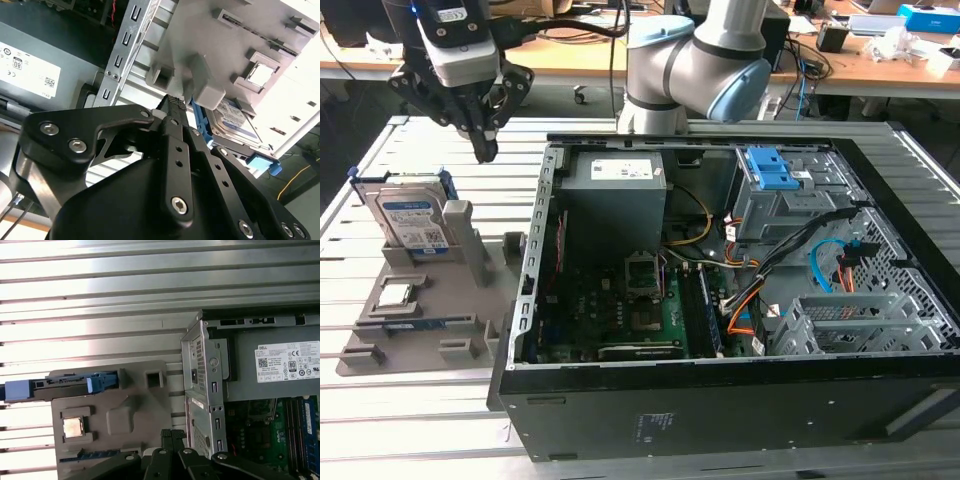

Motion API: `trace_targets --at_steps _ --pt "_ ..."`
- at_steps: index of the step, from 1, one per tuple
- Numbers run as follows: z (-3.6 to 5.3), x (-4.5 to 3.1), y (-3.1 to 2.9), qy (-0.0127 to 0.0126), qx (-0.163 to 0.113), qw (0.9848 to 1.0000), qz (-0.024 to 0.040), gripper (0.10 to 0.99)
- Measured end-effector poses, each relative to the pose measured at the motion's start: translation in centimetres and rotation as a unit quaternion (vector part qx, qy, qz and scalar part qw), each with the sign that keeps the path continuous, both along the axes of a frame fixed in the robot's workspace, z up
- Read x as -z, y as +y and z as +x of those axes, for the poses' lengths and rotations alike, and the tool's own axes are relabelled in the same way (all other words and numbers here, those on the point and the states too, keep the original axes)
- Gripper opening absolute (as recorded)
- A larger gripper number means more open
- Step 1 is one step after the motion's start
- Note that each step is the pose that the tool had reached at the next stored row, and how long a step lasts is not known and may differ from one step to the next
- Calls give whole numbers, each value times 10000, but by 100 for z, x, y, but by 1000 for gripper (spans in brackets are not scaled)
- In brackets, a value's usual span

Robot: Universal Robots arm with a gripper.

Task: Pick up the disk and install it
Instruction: 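Reach for the disk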

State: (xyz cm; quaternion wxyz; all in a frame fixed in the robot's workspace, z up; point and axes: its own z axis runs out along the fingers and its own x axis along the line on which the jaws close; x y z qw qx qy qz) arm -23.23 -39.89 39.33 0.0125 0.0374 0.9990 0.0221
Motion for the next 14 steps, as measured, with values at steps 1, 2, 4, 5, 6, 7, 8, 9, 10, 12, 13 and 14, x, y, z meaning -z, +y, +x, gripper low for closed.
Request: trace_targets --at_steps 1,2,4,5,6,7,8,9,10,12,13,14 --pt "-19 0 0 0 0 10000 0 106" --pt "-30 0 0 0 0 10000 0 106" --pt "-65 0 0 0 0 10000 0 106" --pt "-93 0 0 0 0 10000 0 106" --pt "-120 0 0 0 0 10000 0 106" --pt "-143 0 0 0 0 10000 0 106" --pt "-163 0 0 0 -1 10000 0 106" --pt "-178 0 0 0 0 10000 0 106" --pt "-199 0 0 0 0 10000 0 106" --pt "-243 0 0 0 0 10000 0 106" --pt "-269 0 0 0 0 10000 0 106" --pt "-292 0 0 0 0 10000 0 106"
